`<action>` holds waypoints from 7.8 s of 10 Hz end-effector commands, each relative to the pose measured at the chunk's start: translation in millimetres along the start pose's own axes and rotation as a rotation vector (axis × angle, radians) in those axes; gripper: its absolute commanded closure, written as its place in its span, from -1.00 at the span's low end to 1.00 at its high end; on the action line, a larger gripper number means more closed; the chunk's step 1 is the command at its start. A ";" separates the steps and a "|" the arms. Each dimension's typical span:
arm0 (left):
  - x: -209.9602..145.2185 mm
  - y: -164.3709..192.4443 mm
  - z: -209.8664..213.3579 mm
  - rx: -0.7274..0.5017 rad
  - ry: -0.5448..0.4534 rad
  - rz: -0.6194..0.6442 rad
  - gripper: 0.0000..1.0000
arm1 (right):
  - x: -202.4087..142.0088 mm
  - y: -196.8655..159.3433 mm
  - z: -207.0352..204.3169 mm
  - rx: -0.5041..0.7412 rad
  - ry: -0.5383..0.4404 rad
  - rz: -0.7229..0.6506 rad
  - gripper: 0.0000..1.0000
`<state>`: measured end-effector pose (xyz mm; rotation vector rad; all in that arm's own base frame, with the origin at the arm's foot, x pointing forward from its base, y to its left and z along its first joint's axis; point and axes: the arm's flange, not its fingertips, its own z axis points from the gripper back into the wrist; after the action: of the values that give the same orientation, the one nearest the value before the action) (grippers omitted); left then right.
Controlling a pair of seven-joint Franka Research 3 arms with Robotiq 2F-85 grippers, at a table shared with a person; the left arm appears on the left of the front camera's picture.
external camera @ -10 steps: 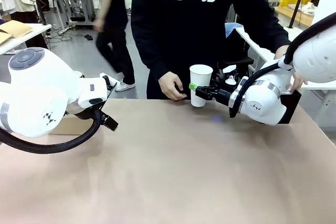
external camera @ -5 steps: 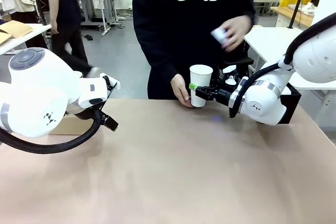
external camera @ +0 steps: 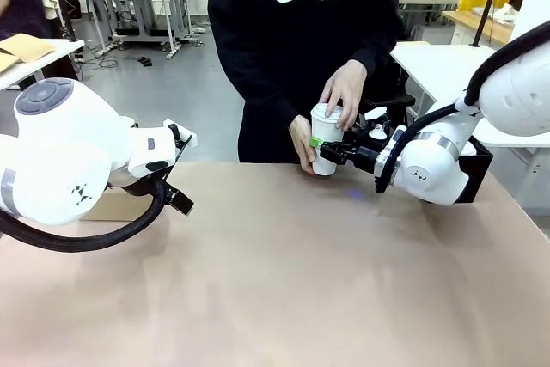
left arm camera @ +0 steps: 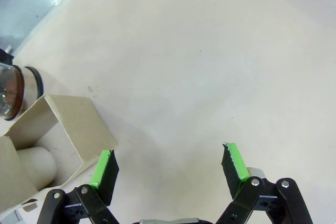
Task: Pour a drink into a cup and package it in a carrier.
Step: When a person places the Paper Cup Lid on the 600 ml Paper Cup , lift the 600 ml Paper Cup, then position the Cup Carrier in the center of the table.
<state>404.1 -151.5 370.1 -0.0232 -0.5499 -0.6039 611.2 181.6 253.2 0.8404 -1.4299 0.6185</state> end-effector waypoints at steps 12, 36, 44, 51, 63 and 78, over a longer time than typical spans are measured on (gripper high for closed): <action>0.0 -0.4 0.4 -0.001 -0.001 -0.001 -1.00 | 1.3 2.2 -1.9 -0.005 0.002 0.003 -0.60; 0.0 -0.4 0.4 -0.001 -0.001 -0.001 -1.00 | 290.2 147.2 98.0 0.095 0.044 0.084 -0.60; 0.0 -0.4 0.4 -0.001 -0.001 -0.001 -1.00 | 331.0 177.3 130.9 0.060 -0.004 0.122 -0.60; 25.7 4.6 69.2 0.006 0.038 0.091 -1.00 | 331.0 177.3 130.9 0.060 -0.004 0.122 -0.60; 65.3 167.5 144.2 0.044 0.169 0.611 -1.00 | 331.0 177.3 130.9 0.060 -0.004 0.122 -0.60; 62.8 182.4 81.4 0.173 0.262 0.561 1.00 | 331.0 177.3 130.9 0.060 -0.004 0.122 -0.60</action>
<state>504.4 -17.1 494.5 0.0291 -0.3020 -0.0316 414.0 139.3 595.1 0.7952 -1.4622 0.7602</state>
